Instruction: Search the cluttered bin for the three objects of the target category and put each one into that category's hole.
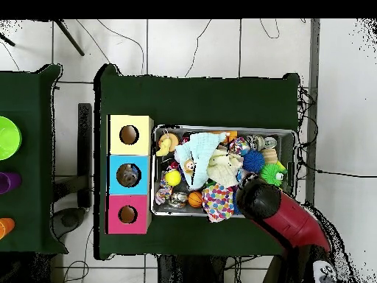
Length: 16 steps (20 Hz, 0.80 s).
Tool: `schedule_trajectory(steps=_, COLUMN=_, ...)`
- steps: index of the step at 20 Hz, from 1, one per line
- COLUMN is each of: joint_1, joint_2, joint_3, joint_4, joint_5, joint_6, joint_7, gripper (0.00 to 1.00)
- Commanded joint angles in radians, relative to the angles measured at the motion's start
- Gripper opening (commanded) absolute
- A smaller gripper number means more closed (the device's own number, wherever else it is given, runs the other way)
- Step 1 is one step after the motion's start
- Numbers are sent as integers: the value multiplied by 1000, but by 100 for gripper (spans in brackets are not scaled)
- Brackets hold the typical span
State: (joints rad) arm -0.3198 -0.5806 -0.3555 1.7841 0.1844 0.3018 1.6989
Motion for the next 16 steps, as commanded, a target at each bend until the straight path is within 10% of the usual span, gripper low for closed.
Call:
schedule_trajectory(steps=1, joint_1=-8, joint_2=-2, joint_3=52, joint_4=94, joint_5=58, joint_6=-78, joint_7=276, gripper=100)
schedule_trajectory(steps=16, joint_1=-25, joint_2=10, joint_3=69, joint_4=69, joint_5=65, joint_6=-89, joint_7=249, gripper=100)
